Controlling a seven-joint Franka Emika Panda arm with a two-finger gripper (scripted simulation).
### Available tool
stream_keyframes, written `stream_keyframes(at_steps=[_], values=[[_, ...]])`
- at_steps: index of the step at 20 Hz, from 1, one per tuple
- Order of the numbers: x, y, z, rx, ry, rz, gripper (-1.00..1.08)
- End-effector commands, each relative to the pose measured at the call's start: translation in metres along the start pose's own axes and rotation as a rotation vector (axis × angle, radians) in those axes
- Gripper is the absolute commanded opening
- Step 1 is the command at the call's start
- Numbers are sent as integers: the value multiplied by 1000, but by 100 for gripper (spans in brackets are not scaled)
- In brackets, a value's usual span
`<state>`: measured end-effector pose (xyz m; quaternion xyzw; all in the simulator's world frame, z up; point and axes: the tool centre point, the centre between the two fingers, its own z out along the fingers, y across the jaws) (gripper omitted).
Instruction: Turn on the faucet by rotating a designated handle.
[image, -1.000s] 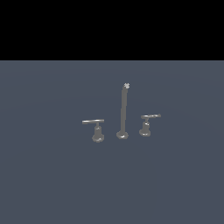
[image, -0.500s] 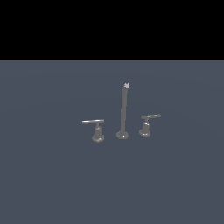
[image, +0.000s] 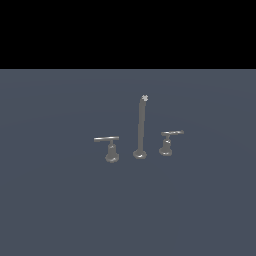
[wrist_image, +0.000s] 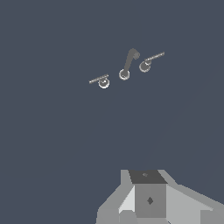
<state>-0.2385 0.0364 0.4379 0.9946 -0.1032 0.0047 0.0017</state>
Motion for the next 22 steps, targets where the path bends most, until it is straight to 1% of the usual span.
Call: stream_keyframes(at_steps=[1,11,22], values=[[5,-9,16,0,-1,56,-100],[31,-45,83,1,-4,285,-100],[68,-76,155,4,-7,528,-100]])
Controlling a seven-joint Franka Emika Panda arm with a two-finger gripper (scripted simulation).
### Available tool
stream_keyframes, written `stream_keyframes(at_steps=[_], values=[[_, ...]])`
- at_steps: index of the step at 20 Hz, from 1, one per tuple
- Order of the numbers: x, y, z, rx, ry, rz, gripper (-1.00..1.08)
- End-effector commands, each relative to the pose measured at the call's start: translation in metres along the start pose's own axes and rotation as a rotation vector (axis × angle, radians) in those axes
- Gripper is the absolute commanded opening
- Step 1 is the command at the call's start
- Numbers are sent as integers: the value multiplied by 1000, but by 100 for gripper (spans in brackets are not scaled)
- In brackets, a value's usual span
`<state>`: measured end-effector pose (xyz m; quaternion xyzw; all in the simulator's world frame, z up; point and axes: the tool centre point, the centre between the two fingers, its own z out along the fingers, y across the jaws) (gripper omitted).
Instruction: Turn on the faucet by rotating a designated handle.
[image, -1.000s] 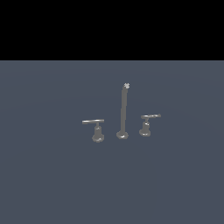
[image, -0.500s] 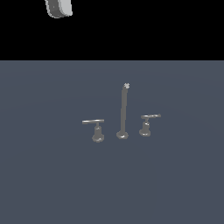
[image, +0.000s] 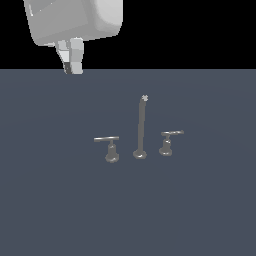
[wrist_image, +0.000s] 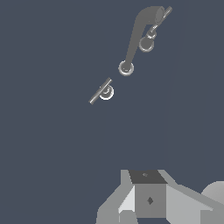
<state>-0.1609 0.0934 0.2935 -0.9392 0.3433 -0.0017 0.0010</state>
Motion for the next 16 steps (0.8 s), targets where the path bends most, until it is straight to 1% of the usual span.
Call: stream_keyframes(at_steps=[1,8,16], values=[[5,-10,16,2,-1,55,-100],[21,-33,56,4,-4,192,-100],[41,-54,97,4,-5,332,-100]])
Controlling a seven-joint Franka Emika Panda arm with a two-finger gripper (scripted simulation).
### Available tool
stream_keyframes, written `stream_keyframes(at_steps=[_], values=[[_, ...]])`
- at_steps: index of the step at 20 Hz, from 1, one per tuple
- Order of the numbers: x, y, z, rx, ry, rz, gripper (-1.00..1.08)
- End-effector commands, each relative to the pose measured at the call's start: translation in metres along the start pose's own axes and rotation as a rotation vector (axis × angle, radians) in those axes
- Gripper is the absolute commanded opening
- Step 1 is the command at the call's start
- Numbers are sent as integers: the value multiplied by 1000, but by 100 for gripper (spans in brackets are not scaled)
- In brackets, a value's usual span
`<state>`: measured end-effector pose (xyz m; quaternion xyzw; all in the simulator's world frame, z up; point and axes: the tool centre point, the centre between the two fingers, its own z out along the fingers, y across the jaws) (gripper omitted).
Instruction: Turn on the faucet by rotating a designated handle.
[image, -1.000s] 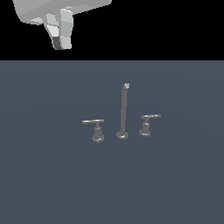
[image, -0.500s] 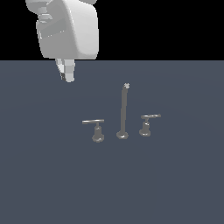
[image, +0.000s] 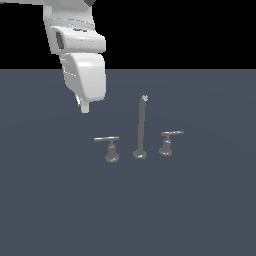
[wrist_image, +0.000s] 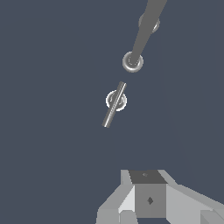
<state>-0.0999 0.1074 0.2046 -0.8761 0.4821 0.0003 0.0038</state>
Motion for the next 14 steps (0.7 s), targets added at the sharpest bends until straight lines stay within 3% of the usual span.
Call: stream_keyframes(at_steps=[1,14], values=[[4,-8,12,1,0,43,-100],[35,-42,76,-3,4,261,-100]])
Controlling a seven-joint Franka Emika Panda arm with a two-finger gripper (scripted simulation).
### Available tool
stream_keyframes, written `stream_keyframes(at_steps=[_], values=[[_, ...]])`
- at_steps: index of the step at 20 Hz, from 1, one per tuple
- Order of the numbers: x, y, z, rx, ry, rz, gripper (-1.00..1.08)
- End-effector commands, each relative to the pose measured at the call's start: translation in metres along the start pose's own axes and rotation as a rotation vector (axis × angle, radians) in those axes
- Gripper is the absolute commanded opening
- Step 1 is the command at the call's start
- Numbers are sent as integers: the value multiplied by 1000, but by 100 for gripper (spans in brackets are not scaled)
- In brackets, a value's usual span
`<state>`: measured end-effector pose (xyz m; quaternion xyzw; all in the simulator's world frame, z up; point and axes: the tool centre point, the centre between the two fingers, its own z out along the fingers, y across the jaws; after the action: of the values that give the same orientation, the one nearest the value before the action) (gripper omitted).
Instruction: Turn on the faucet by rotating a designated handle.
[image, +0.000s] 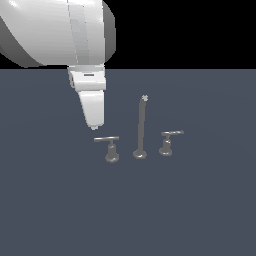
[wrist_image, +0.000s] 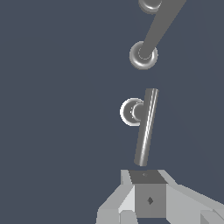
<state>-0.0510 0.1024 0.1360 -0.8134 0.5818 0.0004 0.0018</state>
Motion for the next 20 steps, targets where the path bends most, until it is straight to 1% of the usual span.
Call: stream_keyframes(at_steps=[1,11,20], values=[[5,-7,12,0,2,41,-100],[20,-26,43,-3,5,154,-100],[23,-29,47,-2,3,170,-100]])
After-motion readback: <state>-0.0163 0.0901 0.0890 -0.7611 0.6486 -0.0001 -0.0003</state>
